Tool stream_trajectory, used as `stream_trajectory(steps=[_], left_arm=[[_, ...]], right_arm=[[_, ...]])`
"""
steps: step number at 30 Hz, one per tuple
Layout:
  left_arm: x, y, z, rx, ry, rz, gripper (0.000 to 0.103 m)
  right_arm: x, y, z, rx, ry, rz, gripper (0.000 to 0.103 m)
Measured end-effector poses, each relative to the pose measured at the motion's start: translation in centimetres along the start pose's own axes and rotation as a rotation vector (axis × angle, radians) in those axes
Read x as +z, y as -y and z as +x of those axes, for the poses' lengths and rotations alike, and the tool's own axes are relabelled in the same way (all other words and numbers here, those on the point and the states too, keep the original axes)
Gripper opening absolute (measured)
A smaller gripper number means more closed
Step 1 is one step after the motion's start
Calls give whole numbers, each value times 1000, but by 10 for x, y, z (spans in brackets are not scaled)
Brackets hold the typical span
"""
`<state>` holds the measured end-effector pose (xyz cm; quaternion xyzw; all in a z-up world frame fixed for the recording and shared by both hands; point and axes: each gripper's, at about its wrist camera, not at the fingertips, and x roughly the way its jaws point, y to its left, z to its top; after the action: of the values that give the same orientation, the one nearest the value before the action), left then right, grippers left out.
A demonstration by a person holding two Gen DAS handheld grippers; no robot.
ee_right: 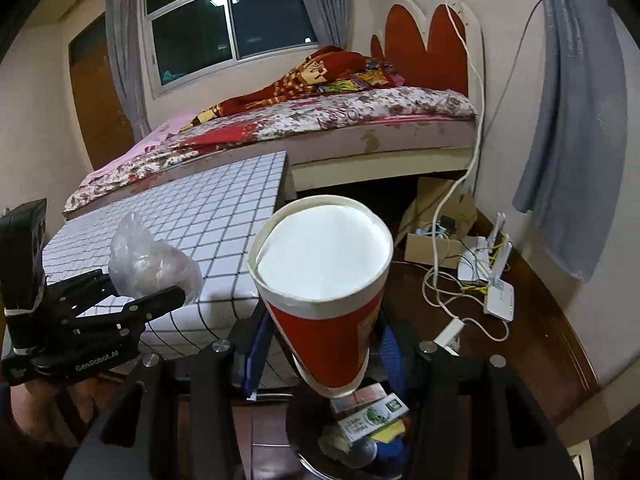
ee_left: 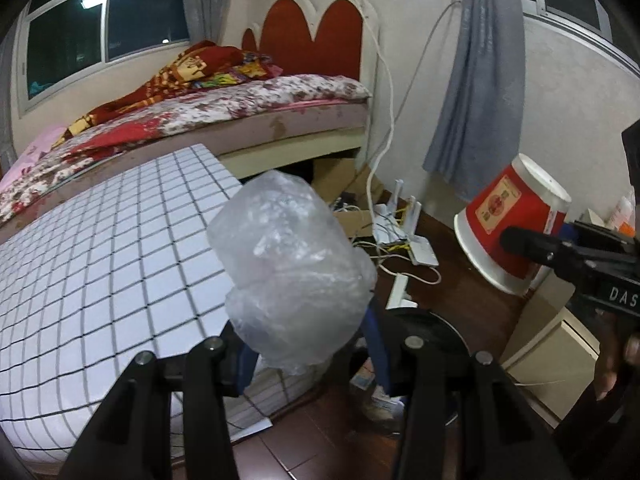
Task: Collect trash
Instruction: 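Carry the plastic bag and red cup over the black bin, then open both tools over the bin to drop the bag and cup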
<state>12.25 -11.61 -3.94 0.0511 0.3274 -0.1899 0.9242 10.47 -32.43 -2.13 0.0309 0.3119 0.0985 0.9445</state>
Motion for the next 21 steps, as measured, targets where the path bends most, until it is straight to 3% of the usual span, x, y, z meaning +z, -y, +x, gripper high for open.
stream_trajectory(steps=[10, 21], left_arm=[[-20, 34, 25, -114, -84, 44, 48], [-48, 61, 56, -155, -184, 72, 48]], right_arm=[[-30, 30, 0, -49, -61, 25, 52], [-72, 63, 22, -62, -175, 63, 52]])
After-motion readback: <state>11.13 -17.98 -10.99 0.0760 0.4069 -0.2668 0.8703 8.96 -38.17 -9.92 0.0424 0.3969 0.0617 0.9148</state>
